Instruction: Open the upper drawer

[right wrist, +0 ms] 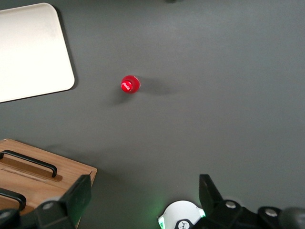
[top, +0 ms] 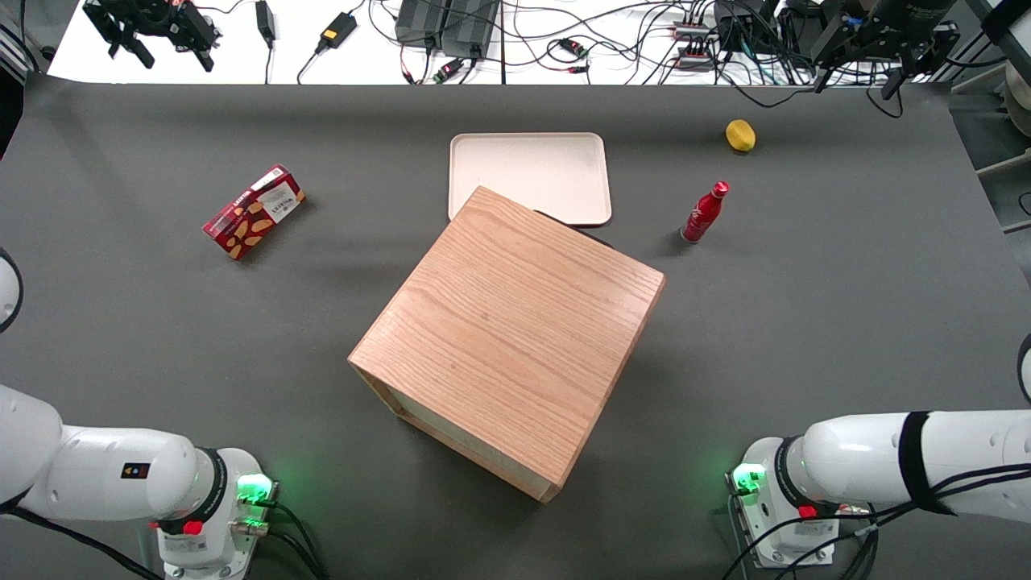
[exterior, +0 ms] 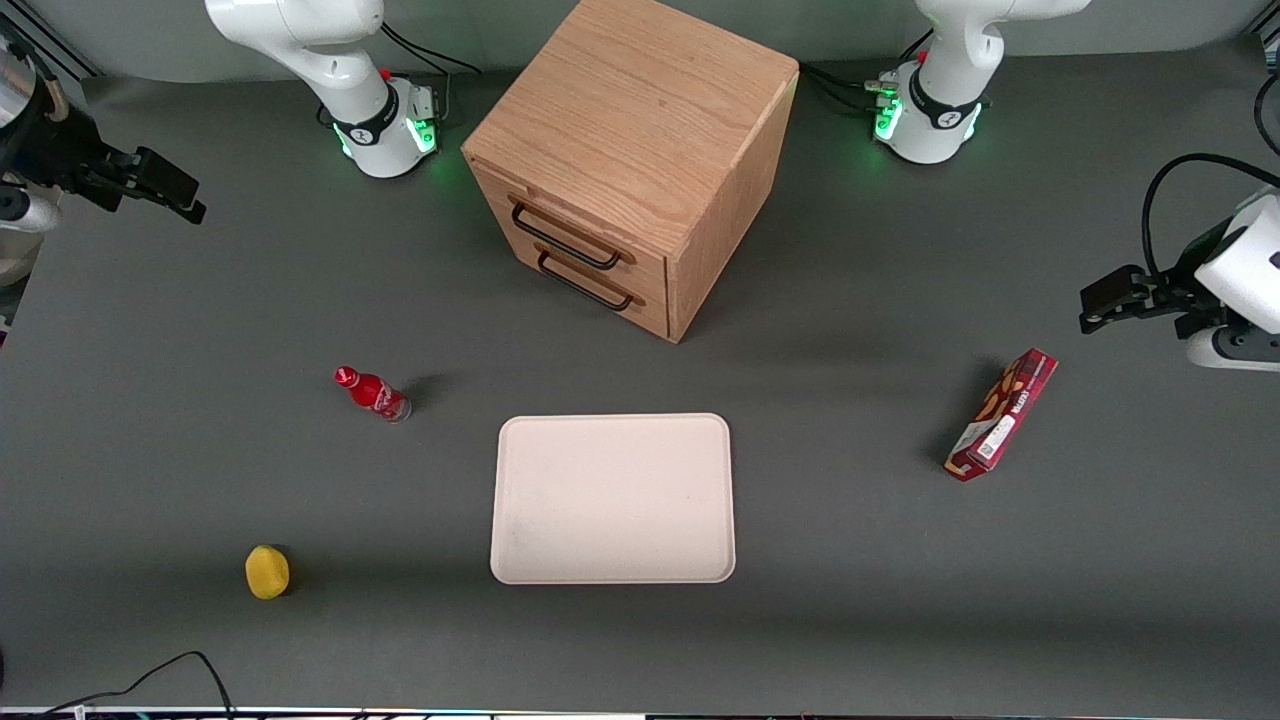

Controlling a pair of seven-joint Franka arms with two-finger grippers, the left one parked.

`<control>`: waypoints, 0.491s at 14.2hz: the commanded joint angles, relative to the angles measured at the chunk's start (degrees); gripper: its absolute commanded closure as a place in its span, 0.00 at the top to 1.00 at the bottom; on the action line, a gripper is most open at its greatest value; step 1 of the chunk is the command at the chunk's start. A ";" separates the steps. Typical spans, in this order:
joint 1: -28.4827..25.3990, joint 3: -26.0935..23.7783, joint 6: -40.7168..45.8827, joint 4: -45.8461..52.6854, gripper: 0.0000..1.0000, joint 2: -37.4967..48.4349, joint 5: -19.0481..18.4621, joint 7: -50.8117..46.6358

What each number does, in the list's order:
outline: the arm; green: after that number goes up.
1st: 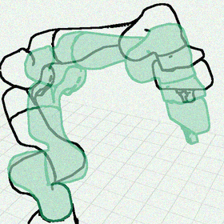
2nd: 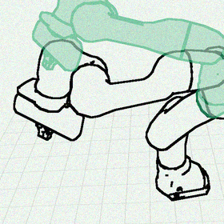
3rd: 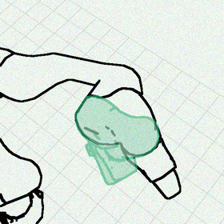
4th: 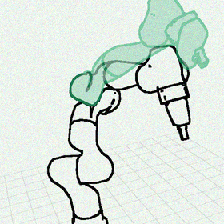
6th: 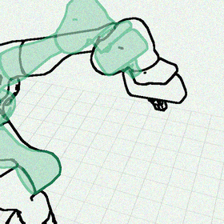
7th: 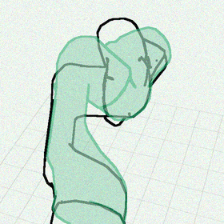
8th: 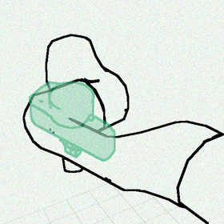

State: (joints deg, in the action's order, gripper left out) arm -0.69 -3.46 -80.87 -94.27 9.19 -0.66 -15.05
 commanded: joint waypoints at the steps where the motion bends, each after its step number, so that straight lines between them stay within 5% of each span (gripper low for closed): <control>1: 0.52 -0.41 0.09 0.93 1.00 -0.05 1.18 -0.41; 7: 0.17 -0.23 0.01 1.98 1.00 -0.31 1.01 2.03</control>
State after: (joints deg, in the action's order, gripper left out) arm -0.61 -3.46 -80.89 -93.61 9.08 -0.48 -14.82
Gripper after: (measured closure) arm 0.000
